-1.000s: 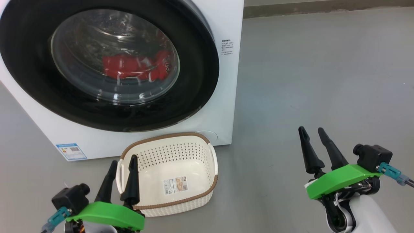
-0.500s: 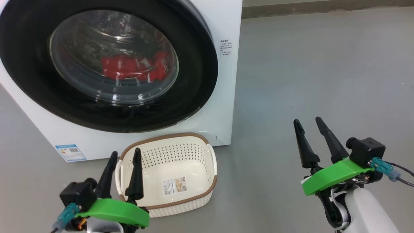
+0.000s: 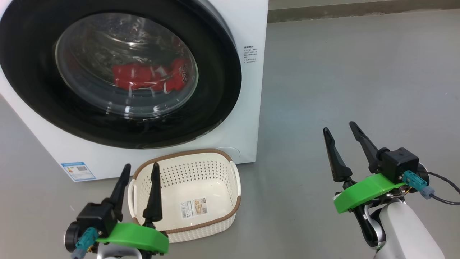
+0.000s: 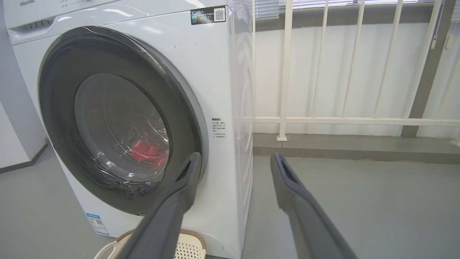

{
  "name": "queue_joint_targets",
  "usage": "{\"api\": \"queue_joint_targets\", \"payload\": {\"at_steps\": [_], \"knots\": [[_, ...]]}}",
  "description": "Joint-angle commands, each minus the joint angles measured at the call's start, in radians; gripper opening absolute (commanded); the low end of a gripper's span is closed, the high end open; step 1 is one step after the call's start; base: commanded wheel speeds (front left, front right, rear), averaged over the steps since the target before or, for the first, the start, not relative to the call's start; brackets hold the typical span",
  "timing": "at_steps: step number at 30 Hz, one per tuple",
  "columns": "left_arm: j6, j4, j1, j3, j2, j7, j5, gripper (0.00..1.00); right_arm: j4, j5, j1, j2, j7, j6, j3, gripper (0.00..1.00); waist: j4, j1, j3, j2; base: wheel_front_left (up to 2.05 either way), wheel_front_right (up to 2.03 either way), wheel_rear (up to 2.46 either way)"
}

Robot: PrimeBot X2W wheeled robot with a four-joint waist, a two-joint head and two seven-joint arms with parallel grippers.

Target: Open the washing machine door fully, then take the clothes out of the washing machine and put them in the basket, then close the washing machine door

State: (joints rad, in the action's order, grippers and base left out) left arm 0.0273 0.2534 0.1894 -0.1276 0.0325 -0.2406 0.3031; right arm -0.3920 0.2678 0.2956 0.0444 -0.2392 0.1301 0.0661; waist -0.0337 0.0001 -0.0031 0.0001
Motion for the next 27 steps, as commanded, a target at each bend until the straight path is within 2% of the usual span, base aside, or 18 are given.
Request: {"api": "queue_joint_targets", "payload": {"at_steps": [1,24,25,27], "knots": [[0.008,-0.031,0.056,0.024,0.017,-0.015,-0.031,1.00,0.020,-0.037,0.048,0.005,-0.017,0.001,0.023,1.00,-0.001,0.0000,0.000,-0.0001,0.00,0.00,0.00],[0.007,-0.051,0.058,0.017,0.018,-0.021,-0.048,1.00,0.027,-0.065,0.051,0.006,-0.023,0.001,0.019,1.00,0.004,0.0000,0.005,-0.0001,0.00,0.00,0.00],[0.007,-0.058,0.057,0.018,0.018,-0.021,-0.043,1.00,0.026,-0.065,0.052,0.006,-0.023,0.001,0.019,0.99,0.004,0.0000,0.006,-0.0001,0.00,0.00,0.00],[0.006,-0.068,0.053,0.017,0.018,-0.021,-0.036,1.00,0.022,-0.064,0.057,0.006,-0.023,0.001,0.019,0.83,0.006,0.0000,0.009,-0.0001,0.00,0.00,0.00]]}}
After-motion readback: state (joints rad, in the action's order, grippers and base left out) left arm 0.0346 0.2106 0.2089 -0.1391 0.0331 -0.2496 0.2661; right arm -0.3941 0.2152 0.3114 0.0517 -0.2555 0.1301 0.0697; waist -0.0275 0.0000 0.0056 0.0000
